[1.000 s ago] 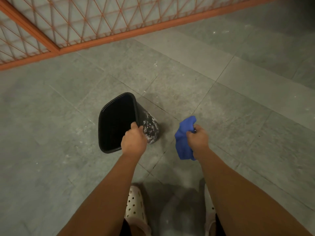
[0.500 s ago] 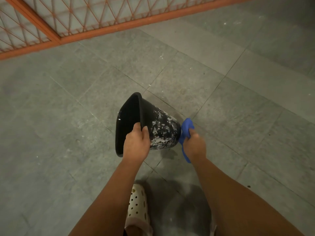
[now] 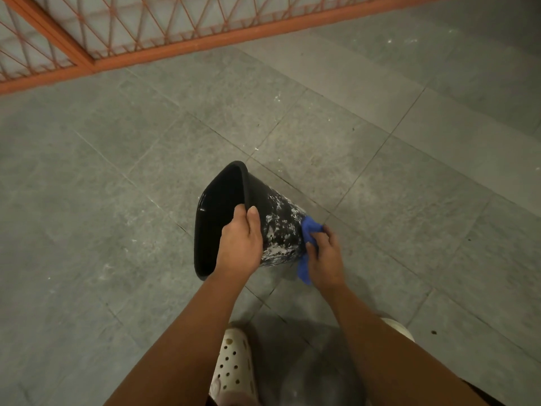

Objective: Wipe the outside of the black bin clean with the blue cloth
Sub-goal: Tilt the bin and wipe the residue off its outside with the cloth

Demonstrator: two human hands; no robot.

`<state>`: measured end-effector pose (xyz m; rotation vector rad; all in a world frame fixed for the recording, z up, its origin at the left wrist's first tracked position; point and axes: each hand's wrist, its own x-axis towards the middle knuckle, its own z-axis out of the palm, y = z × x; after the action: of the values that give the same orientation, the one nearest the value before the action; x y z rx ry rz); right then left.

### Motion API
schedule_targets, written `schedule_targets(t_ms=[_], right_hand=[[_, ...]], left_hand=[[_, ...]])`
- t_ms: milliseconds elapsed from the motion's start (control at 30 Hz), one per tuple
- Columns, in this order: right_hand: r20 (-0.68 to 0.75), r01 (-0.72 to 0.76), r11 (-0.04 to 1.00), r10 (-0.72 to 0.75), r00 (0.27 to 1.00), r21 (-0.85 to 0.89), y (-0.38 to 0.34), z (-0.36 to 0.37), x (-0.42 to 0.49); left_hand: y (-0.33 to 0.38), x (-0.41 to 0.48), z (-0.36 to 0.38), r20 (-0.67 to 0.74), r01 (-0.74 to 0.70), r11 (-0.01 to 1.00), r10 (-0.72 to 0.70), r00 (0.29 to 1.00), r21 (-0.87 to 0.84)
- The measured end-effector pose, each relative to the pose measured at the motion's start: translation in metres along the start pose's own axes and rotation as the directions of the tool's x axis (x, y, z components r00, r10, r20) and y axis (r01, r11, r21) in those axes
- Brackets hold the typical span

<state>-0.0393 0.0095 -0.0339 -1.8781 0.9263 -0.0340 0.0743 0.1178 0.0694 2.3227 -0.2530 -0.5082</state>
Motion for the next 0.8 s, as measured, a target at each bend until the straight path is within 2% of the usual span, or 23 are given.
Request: schedule_targets(t_ms=[67,167,400,500,567,733,800], right_hand=[[0.044,-0.031,0.998,0.028,0.999,0.060,0.000,0.003,-0.001],[0.025,-0.081,0.996,0.080,0.996,0.033,-0.001,0.010,-0.013],[0.013,0.076,0.994,-0.075,0.997,-0.074,-0.014,0.012,-0.004],[0.022,-0.044,0.997,0.046,0.999,-0.064,-0.014,0.007,0.004],[0.004,-0.067,0.996,0.067,0.998,-0.060,-0.016,0.005,-0.003],[0.004,0.086,0.986,-0.087,0.996,-0.141,-0.021,0.014,-0.012],[0.040,0.072,0.990,-0.068,0.997,-0.118,-0.022,0.013,-0.004]], left_hand=[[-0.002,0.000,0.001,-0.018,-0.020,1.000,0.020,1.000,0.007],[-0.001,-0.004,0.003,-0.026,-0.067,0.998,0.068,0.997,0.012],[-0.001,-0.002,0.001,-0.084,-0.078,0.996,0.075,0.994,-0.031],[-0.003,-0.003,0.001,-0.110,-0.071,0.997,0.067,0.992,-0.027],[-0.001,-0.003,0.003,-0.102,-0.091,0.996,0.089,0.991,-0.017],[-0.001,0.004,0.000,-0.069,-0.090,0.996,0.090,0.994,0.009],[-0.002,0.005,-0.001,-0.075,-0.073,0.997,0.073,0.994,0.010]])
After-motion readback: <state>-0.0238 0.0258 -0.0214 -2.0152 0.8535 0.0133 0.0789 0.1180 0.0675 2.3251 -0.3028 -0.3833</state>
